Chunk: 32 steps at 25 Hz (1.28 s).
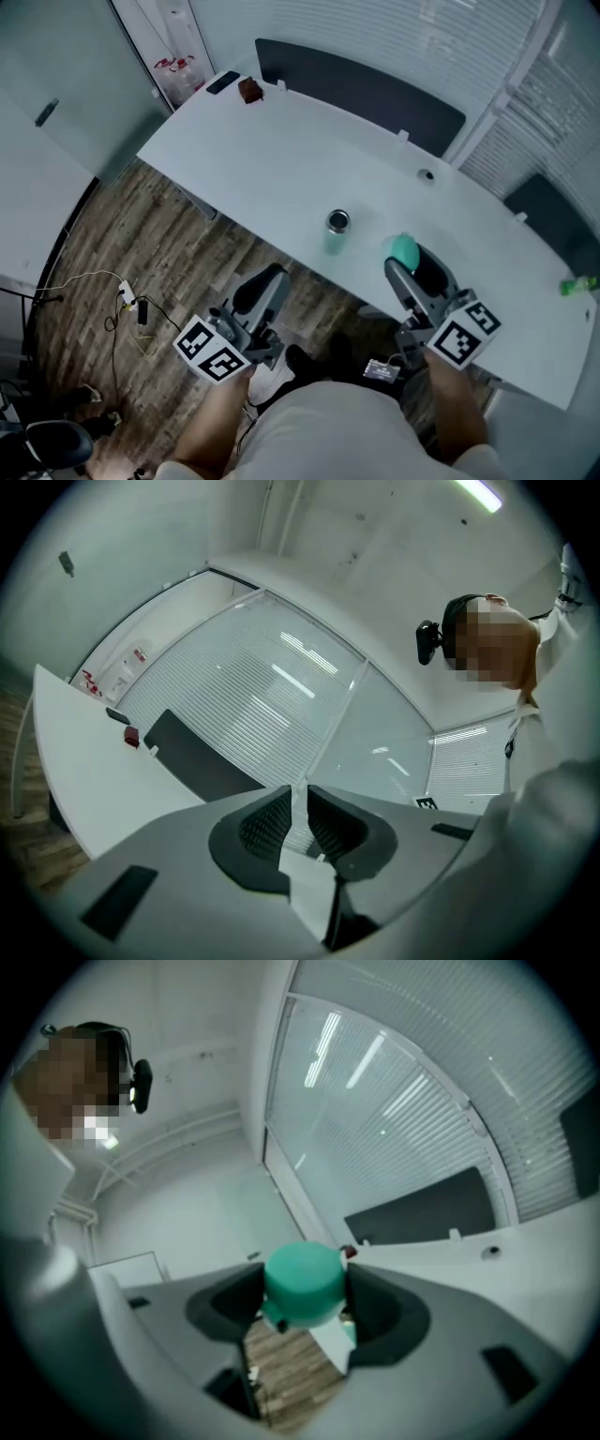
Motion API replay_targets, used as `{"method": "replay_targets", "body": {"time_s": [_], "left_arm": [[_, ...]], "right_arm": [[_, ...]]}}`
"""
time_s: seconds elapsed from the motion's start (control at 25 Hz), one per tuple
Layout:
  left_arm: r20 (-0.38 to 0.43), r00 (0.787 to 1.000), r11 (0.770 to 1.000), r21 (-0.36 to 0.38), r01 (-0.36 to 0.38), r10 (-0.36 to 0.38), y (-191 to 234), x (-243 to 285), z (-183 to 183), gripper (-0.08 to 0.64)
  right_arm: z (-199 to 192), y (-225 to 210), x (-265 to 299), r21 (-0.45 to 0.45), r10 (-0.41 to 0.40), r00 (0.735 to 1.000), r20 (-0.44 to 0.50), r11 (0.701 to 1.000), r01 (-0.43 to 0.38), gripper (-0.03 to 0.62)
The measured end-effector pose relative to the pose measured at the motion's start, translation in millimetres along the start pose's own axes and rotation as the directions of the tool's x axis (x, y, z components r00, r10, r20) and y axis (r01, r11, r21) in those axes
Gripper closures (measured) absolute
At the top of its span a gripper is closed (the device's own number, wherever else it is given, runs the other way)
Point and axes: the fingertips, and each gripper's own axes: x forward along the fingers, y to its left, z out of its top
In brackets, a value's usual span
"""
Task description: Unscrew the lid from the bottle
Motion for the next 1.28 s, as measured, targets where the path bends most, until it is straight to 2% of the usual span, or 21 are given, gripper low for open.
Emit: {"method": "replay_targets", "body": {"time_s": [0.2, 0.48, 0.96, 1.12, 1.28], "left_arm": [[-0.019, 1.0, 0.999, -0.043, -0.024, 0.023, 0, -24, -13, 0.496], [-0.047, 0.999, 0.996, -0.089, -0.023, 0.019, -3, -49, -28, 0.497], [-0.084, 0.995, 0.989, -0.141, 0.034, -0.046, -24, -69, -47, 0.497], [-0.074, 0.997, 0.991, -0.131, 0.018, -0.027, -35, -80, -51, 0.496], [-0.041, 0.999, 0.996, -0.091, -0.016, 0.012, -54, -90, -49, 0.496]], "right_arm": [[-22, -2, -16, 0.038, -0.033, 0.999, -0.021, 0.999, 0.034, 0.307], [-41, 11, -21, 0.056, -0.048, 0.998, -0.033, 0.997, 0.05, 0.307], [-59, 28, -33, 0.061, -0.076, 0.997, -0.031, 0.995, 0.078, 0.307], [-67, 37, -46, 0.064, -0.049, 0.998, -0.037, 0.997, 0.052, 0.307], [-63, 42, -59, 0.049, 0.003, 0.999, -0.04, 0.999, -0.001, 0.307]]}}
